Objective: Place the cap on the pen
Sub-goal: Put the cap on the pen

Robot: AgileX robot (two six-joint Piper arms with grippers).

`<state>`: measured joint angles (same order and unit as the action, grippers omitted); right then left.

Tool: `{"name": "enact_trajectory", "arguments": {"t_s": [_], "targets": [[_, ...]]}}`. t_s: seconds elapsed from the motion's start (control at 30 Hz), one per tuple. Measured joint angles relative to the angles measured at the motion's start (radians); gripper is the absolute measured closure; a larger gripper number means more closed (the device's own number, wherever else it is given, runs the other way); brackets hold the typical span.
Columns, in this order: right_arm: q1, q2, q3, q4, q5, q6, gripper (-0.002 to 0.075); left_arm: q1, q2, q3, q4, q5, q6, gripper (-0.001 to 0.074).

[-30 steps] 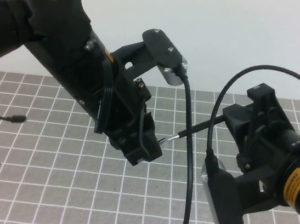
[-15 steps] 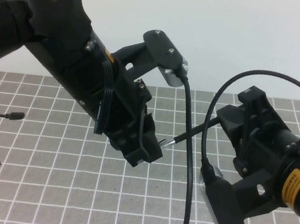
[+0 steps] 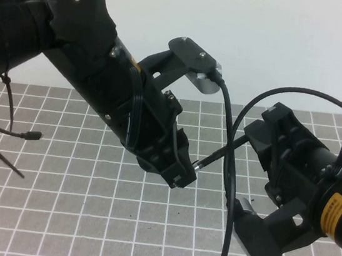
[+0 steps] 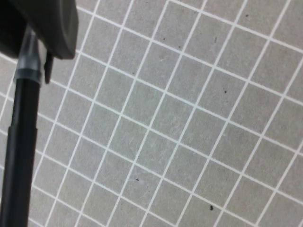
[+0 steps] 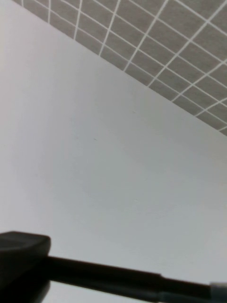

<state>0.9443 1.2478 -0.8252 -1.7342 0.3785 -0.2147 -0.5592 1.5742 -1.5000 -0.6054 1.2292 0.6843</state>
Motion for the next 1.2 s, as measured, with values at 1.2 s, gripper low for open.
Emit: {"name": "enact_trajectory", "arguments": {"t_s": [1.2], "targets": [[0.036,0.036,-0.003,-0.004,-0.1,0.061,0.0666,0.0,0.044,-0.027,0.002,0.069,0.012,0.0656]]}}
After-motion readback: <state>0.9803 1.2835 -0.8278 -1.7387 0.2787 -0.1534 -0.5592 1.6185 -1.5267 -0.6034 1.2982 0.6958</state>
